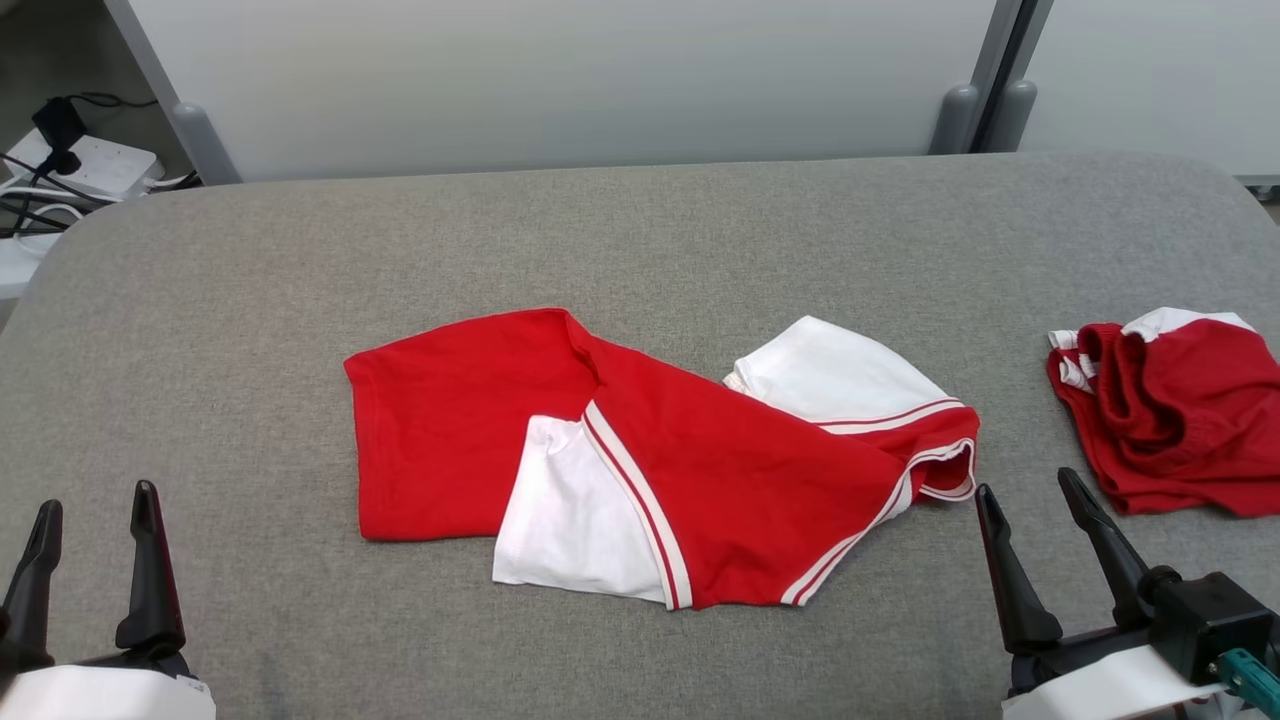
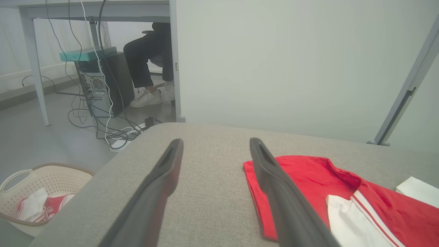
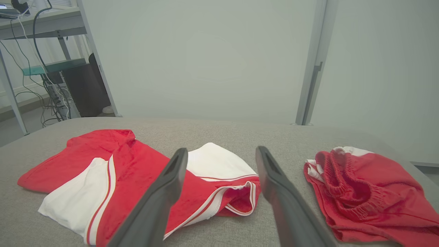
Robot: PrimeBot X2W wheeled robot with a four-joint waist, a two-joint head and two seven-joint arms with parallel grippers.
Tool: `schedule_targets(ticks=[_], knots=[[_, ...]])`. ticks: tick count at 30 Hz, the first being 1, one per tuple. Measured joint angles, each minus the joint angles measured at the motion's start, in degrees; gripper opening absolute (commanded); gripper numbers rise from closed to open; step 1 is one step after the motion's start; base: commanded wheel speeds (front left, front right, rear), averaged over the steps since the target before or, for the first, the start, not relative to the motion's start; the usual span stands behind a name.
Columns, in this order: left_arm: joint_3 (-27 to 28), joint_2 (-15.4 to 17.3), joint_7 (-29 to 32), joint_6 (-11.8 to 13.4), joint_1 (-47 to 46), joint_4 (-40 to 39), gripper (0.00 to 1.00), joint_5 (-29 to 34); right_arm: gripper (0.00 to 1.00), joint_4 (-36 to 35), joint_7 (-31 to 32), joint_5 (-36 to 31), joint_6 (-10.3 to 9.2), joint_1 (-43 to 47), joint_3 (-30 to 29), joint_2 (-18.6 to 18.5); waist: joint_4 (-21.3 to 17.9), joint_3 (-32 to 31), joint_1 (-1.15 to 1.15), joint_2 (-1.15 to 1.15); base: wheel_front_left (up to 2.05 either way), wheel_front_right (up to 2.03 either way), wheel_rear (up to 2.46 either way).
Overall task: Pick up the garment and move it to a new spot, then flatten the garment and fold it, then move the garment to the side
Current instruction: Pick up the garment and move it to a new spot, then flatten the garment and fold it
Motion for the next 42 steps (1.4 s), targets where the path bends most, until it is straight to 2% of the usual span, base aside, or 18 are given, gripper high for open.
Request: schedule_targets(ticks=[12, 15, 18, 21, 22, 27, 36, 42], knots=[[-0.8, -0.2, 0.1, 0.0, 0.0, -1.5, 1.0, 0.4, 1.0, -1.0, 0.1, 0.0, 0.0, 0.2, 2.2, -0.1, 0.5, 0.0, 0.0, 0.0, 0.0, 0.0, 0.0], [-1.6, -0.3, 0.7, 0.0, -0.5, -2.1, 1.0, 0.6, 1.0, -0.9, 0.6, 0.0, 0.0, -1.0, 6.4, -1.0, 1.3, 0.6, 0.0, 0.0, 0.0, 0.0, 0.0], [-2.5, -0.3, 1.2, 0.0, -1.7, -2.4, 1.0, 1.3, 1.0, 0.5, 1.9, 0.2, 0.0, -6.0, 14.3, -2.6, 2.5, 1.1, 0.0, 0.0, 0.0, 0.0, 0.0], [-3.5, -0.6, 1.6, 0.0, -3.4, -2.4, 1.0, 2.3, 1.0, 4.3, 3.6, 1.4, 0.0, -11.9, 22.9, -4.0, 4.0, 1.7, 0.0, 0.0, 0.0, 0.0, 0.0], [-4.1, -0.7, 1.6, 0.0, -4.3, -2.4, 1.0, 2.7, 1.0, 7.4, 4.3, 2.3, 0.0, -15.4, 28.2, -4.8, 5.2, 2.0, 0.0, 0.0, 0.0, 0.0, 0.0], [-6.0, -2.4, 1.6, -0.5, -6.5, -1.3, 1.0, 3.4, 1.0, 16.2, 5.3, 5.6, 0.01, -22.7, 38.6, -5.9, 8.9, 2.8, 0.0, 0.0, 0.0, 0.0, 0.0], [-9.6, -6.1, 1.1, -3.1, -11.3, 1.6, 1.0, 3.9, 1.0, 31.6, 5.5, 8.0, 0.01, -33.4, 47.5, -5.7, 16.1, 4.7, 0.0, 0.0, 0.0, 0.0, 0.0], [-10.3, -7.8, 0.5, -4.5, -12.4, 3.5, 1.0, 4.1, 1.0, 40.6, 5.2, 8.4, 0.01, -37.4, 51.4, -4.0, 19.2, 5.6, 0.0, 0.0, 0.0, 0.0, 0.0]])
